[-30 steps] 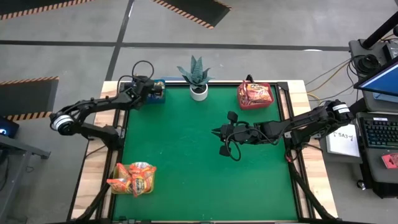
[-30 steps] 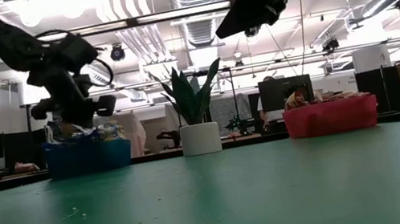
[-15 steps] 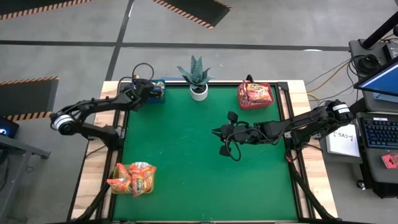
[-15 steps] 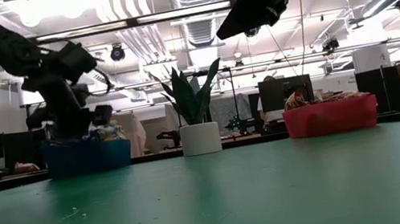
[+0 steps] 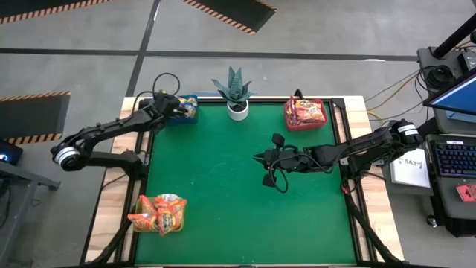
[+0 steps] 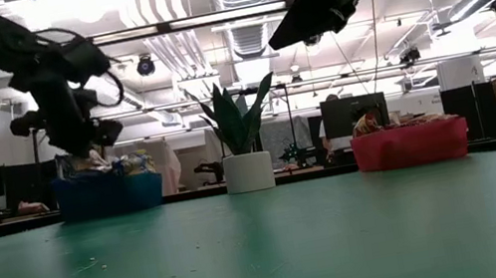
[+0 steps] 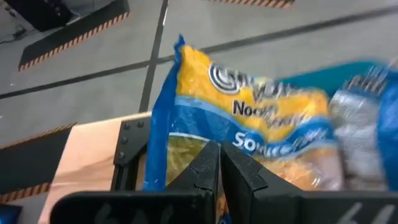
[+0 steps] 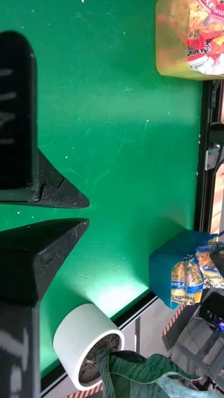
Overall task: Sort Maruchan noodles
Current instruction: Put the blue noodle pack into the blue bin, then return to Home Position
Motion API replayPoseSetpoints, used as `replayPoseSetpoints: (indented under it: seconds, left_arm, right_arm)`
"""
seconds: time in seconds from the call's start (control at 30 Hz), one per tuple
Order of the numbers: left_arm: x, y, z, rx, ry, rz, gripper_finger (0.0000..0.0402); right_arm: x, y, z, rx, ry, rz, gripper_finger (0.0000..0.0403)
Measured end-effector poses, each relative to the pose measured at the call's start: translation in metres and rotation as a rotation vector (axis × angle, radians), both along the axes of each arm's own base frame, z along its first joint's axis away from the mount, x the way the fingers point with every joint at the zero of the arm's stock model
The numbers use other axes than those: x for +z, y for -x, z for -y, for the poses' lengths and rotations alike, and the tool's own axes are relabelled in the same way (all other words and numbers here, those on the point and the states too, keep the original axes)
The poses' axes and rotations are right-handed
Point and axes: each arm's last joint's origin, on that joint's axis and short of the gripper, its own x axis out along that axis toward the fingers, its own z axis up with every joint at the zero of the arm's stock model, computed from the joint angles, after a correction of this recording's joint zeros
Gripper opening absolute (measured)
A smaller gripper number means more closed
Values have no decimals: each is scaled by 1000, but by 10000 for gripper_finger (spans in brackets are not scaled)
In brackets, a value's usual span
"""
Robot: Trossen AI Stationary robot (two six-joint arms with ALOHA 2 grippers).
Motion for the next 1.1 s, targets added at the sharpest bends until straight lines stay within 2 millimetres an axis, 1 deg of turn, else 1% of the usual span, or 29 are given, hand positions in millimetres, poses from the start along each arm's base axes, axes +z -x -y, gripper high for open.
replayPoseSetpoints:
  seconds: [0.3, 0.37, 0.43, 0.5, 0.57, 0.67, 0.8, 0.93, 1.0, 1.1]
  left_arm:
    - [-34, -8, -9, 57, 91, -85, 1]
    - [-37, -10, -10, 60, 100, -98, 1]
    - [-35, -10, -11, 53, 104, -93, 1]
    - [-31, -11, -10, 37, 105, -72, 1]
    - [-22, -11, -8, 22, 86, -44, 1]
    - [-3, -10, -4, -10, 38, -13, 1]
    - [20, -8, 7, -79, -6, 56, 1]
    - [39, -7, 27, -247, -9, 208, 1]
    - [43, -7, 40, -364, -2, 254, 1]
    - [46, -6, 62, -577, 2, 302, 1]
  right_arm:
    - [0, 0, 0, 0, 0, 0, 28]
    - [0, 0, 0, 0, 0, 0, 28]
    - [0, 0, 0, 0, 1, 0, 28]
    - [0, 0, 0, 1, 1, 0, 28]
    - [0, 0, 0, 1, 2, 0, 28]
    - [0, 0, 0, 6, 12, -4, 28]
    - [0, 0, 0, 9, 16, -5, 28]
    - [-1, 0, 0, 13, 18, -7, 28]
    - [-4, 1, -1, 46, 15, -20, 28]
    - [-10, 3, -3, 149, -2, -15, 28]
